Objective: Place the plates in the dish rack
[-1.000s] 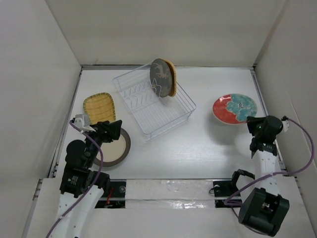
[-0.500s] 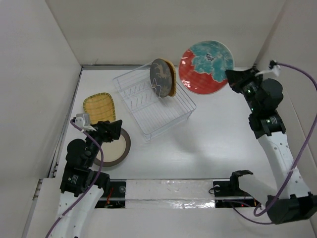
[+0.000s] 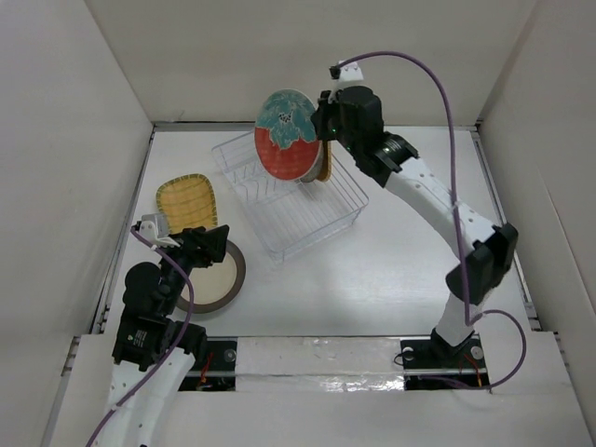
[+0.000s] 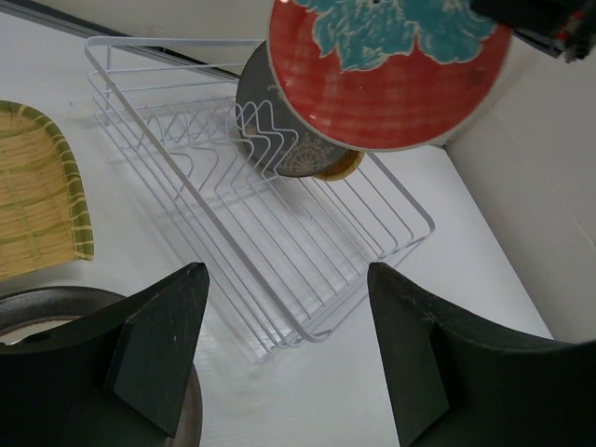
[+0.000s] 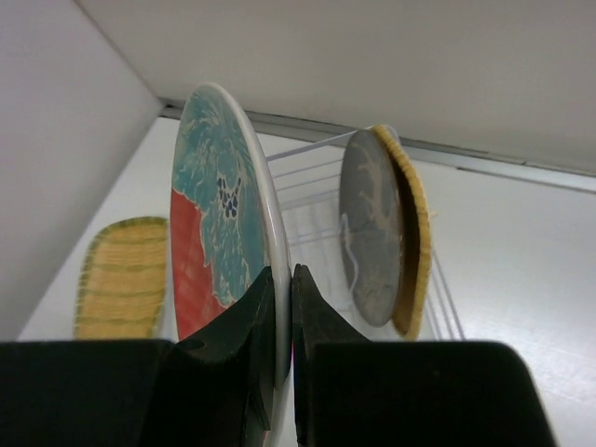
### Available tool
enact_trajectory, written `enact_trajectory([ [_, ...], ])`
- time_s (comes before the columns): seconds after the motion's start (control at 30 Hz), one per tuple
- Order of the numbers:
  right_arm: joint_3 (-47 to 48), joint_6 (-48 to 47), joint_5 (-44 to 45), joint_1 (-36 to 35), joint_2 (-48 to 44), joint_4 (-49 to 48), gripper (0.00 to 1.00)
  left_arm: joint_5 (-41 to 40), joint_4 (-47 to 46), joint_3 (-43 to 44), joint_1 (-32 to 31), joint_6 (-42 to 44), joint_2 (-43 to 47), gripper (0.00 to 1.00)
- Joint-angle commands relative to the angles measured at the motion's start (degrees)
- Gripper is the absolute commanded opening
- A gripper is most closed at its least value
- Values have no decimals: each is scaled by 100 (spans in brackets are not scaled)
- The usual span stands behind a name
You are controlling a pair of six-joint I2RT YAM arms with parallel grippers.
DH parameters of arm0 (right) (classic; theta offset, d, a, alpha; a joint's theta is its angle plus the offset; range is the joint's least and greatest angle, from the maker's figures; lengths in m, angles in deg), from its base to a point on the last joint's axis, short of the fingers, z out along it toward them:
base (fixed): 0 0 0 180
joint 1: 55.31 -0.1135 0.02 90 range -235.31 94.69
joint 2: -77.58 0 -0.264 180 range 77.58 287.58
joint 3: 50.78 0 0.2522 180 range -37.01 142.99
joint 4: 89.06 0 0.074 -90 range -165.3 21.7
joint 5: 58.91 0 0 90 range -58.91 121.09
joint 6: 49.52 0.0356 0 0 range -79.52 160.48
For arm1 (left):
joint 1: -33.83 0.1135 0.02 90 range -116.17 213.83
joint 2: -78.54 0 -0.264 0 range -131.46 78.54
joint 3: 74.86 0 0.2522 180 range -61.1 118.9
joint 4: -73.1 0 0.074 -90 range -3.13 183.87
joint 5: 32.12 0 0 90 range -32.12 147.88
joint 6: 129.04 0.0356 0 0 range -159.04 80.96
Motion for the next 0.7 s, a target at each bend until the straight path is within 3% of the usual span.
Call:
enact_trajectory([
  [0.0,1342,-853,1188,-108,288,-909,0,-10,-226,7,-26,25,42,66],
  [0.13,2414,-1617,1742,-161,1455,-769,0,8,-243,-2,-26,25,60,66],
  [0.33,3162,-2524,2077,-214,2293,-1041,0,-27,-252,-10,-26,16,69,65],
  [0.67,2787,-3052,2157,-389,2751,-1471,0,-19,-243,-2,-26,25,-19,66],
])
